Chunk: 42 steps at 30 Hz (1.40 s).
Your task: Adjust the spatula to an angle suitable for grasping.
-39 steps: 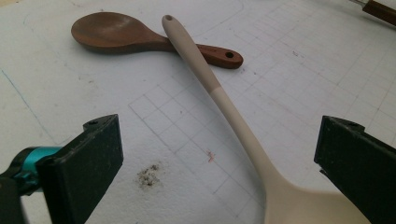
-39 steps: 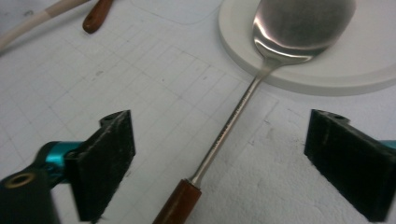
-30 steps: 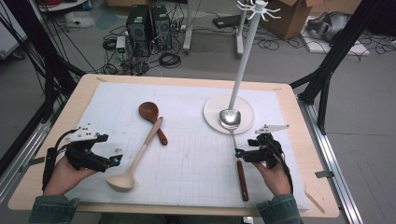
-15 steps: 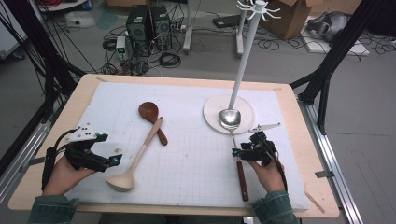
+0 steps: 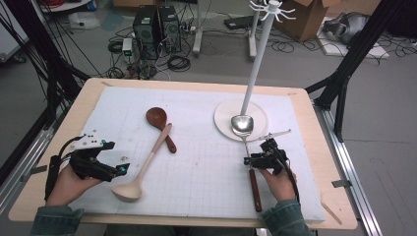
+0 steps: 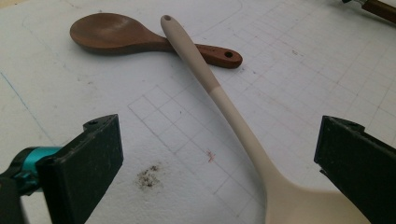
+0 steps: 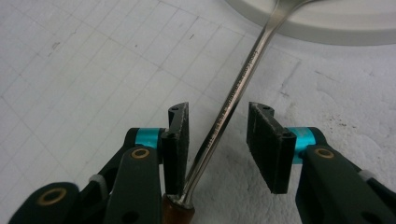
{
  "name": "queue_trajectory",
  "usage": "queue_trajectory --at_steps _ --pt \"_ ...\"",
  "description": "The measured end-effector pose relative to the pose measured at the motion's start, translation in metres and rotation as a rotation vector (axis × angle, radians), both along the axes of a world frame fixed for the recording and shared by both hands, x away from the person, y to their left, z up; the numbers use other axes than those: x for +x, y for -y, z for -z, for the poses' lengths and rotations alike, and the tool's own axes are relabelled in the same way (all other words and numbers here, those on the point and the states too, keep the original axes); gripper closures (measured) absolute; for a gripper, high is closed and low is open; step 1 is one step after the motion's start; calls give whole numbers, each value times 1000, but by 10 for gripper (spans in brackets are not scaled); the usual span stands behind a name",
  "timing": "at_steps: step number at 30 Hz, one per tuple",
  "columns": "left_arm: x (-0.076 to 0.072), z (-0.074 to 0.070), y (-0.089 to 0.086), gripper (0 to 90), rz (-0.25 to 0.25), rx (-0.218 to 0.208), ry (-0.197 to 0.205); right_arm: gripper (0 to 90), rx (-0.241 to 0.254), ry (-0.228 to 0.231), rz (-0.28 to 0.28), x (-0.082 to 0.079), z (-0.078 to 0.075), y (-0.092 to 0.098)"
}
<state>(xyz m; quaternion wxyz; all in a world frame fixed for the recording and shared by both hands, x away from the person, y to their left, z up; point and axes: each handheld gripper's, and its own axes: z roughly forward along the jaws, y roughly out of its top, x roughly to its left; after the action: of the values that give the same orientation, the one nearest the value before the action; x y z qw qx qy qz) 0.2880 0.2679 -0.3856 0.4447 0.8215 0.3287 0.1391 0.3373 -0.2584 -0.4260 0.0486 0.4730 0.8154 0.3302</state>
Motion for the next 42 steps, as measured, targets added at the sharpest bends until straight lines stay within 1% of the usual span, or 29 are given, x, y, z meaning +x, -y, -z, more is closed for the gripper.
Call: queue_trajectory --at_steps 5,7,8,10,12,13,14,15,17,21,24,29,31,35,39,42 --pt "0 0 0 18 -1 1 1 620 -13 -16 11 2 2 -4" --pt "0 1 0 17 -1 1 -1 635 -19 -15 14 2 2 -5" --pt "0 1 0 18 -1 1 -1 645 -24 -2 9 3 3 -5" --pt "0 1 0 18 -1 2 -1 659 -24 -7 16 3 3 -5" --pt "0 1 0 18 1 6 -2 687 -25 -7 11 3 3 -6" --pt "0 1 0 18 1 1 -3 688 -31 -2 6 3 3 -7" --pt "1 1 0 17 0 2 -3 690 -31 -12 12 2 2 -8" --pt "0 1 0 17 -3 2 -3 692 -34 -9 12 2 2 -8" --pt "0 1 0 18 -2 -3 -3 701 -32 -7 18 3 3 -7" --pt "0 0 0 17 3 -5 -1 712 -25 -26 36 2 2 -7" --pt "0 0 0 18 1 -3 0 731 -7 -45 47 3 2 -5" --pt "0 0 0 18 2 2 3 758 -3 -53 56 3 2 -4" --pt "0 0 1 18 3 0 5 767 -10 -46 54 3 2 -3" --pt "0 0 0 18 1 1 5 787 -16 -52 62 3 1 -3" --pt "0 0 0 18 2 1 6 806 -24 -40 62 3 1 -3" --pt "0 -1 0 18 0 2 7 813 -29 -40 62 3 1 -1"
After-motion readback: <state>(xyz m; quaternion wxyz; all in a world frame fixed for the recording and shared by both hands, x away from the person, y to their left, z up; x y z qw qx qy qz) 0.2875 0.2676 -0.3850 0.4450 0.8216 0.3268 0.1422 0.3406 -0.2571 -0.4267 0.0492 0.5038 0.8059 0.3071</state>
